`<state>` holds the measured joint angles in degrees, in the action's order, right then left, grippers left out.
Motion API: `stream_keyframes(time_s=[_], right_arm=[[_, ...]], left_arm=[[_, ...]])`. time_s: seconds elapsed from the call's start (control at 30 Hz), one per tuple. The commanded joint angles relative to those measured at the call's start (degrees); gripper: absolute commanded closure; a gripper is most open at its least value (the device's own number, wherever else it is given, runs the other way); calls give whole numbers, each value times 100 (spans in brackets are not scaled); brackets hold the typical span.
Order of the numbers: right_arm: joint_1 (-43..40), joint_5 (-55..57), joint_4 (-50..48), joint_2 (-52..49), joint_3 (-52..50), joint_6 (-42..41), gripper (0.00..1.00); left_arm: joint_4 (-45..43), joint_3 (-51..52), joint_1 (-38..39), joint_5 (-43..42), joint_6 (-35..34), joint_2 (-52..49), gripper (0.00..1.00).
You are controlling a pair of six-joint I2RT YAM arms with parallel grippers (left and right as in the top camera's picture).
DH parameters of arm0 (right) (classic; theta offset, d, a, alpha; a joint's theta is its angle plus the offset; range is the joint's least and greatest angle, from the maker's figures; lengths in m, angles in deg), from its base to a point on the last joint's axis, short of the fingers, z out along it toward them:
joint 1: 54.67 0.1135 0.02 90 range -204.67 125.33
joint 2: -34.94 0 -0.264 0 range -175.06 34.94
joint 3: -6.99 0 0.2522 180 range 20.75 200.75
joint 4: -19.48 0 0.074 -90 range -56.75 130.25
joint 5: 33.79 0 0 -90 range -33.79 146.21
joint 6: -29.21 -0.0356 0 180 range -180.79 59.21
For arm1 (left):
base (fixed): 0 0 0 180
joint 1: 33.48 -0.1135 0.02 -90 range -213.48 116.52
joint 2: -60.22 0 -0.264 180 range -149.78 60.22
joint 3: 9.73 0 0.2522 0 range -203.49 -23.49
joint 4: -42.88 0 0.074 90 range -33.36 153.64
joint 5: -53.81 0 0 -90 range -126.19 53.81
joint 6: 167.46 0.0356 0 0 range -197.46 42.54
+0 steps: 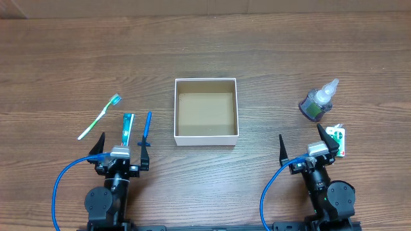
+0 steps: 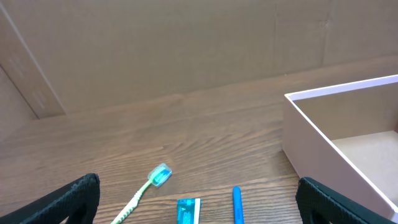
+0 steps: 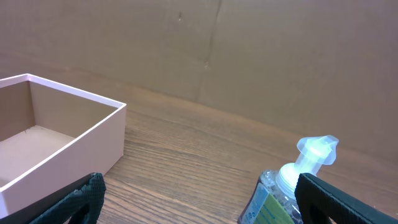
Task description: Pack container
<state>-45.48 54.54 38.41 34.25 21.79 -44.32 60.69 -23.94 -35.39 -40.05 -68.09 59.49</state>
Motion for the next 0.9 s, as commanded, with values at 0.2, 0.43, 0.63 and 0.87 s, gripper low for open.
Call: stream_keyframes(time_s=[0.2,0.43,0.63,0.87], right_arm=[[2,-39,-39,52,-55,-61,0],[7,-68,-83,52,-55,-63,0],[7,-673,-160,52,-55,-192,0],[7,-160,44,50,125,-1856,0]], left_arm=[[2,20,-33,-20,-59,44,0],[2,20,-31,-28,-63,44,0],[0,17,-31,-28,-529,44,0],[83,-330,-31,-177,-1480,42,0]])
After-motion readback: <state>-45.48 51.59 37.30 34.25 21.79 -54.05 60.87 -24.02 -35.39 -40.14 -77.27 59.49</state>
